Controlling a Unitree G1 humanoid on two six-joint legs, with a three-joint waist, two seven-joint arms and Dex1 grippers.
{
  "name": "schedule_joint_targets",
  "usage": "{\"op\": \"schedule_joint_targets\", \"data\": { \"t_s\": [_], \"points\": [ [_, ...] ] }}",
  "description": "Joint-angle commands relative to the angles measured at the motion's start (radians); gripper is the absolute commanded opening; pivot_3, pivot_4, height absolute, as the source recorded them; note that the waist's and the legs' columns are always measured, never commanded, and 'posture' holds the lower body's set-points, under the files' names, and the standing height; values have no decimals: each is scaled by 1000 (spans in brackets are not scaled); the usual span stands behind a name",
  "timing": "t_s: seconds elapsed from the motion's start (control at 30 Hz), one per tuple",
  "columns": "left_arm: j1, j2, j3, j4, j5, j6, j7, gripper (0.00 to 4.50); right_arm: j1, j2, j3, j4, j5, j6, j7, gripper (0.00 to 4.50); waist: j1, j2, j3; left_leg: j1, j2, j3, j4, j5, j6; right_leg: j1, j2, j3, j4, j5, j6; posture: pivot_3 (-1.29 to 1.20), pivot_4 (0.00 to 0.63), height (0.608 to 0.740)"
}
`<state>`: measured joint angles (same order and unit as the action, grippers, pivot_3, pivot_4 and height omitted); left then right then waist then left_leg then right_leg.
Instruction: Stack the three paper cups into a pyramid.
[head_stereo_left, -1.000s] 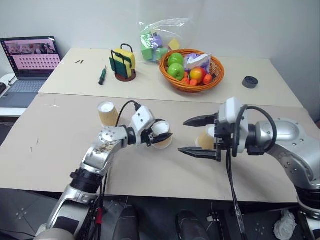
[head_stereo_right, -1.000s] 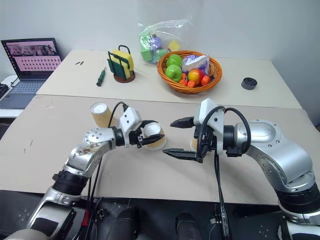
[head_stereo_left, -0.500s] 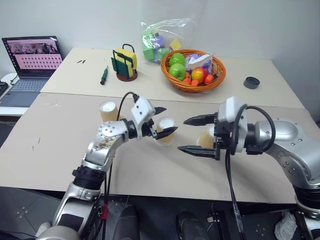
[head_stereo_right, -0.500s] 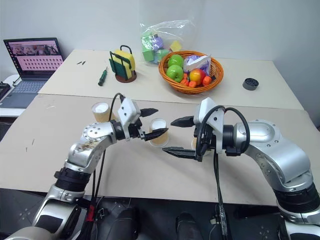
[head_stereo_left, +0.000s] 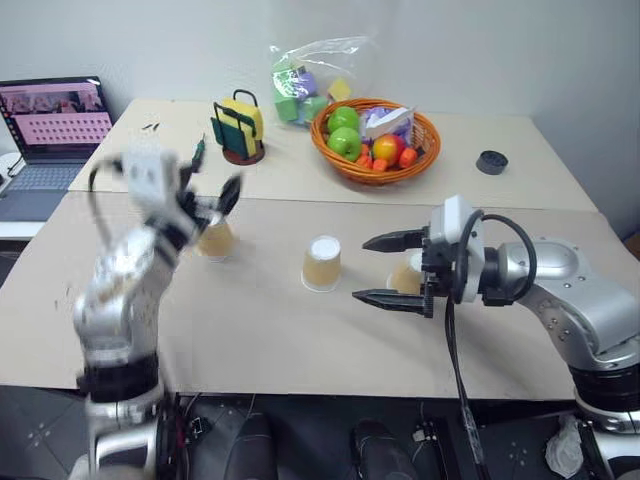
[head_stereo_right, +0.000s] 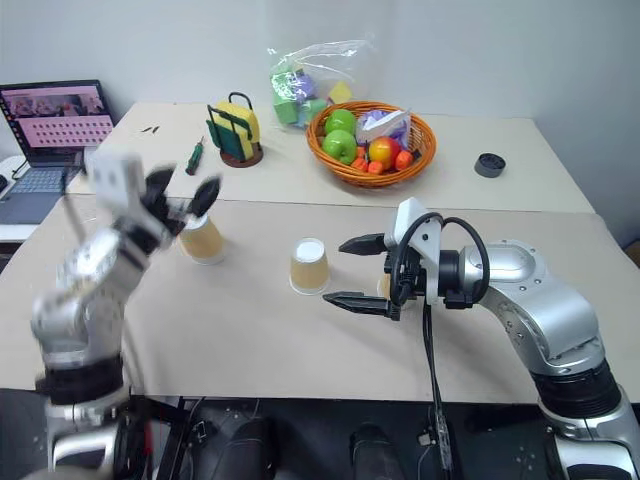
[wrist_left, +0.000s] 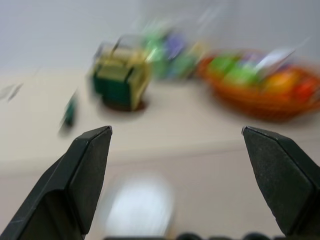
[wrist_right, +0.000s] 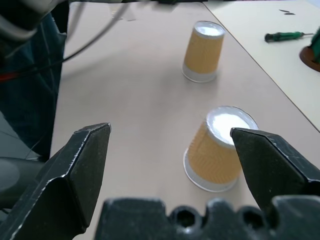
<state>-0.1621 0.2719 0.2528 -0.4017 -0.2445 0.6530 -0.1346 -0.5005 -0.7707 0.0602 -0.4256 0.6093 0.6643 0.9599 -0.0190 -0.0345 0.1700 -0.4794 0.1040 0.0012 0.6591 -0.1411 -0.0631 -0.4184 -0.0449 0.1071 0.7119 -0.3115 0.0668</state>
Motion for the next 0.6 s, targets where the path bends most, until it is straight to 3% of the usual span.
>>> {"op": "schedule_joint_targets", "data": {
  "t_s": [0.03, 0.2, 0.6],
  "points": [
    [76, -45, -54, -113, 93, -97, 86, 4445, -18, 13, -2, -2, -9, -34, 17, 4500, 21, -3, 2, -3, 0, -2, 0, 1, -1, -3, 0, -2, 2, 0, 0, 0, 150, 669],
    [111, -76, -60, -32, 96, -160, 78, 4445, -31, 23, 5, 7, -14, -33, 31, 4500, 37, -3, 2, -2, 0, -4, 2, 4, -4, -2, 0, -5, 1, 0, -2, 0, 150, 669],
    [-135, 9, -27, 272, 64, -264, -31, 4445, -29, 29, -6, -5, -18, -27, 24, 4500, 31, -3, 2, -3, 0, -4, 1, 5, -2, -2, 0, -5, 0, 4, -2, 0, 150, 669]
  ]
}}
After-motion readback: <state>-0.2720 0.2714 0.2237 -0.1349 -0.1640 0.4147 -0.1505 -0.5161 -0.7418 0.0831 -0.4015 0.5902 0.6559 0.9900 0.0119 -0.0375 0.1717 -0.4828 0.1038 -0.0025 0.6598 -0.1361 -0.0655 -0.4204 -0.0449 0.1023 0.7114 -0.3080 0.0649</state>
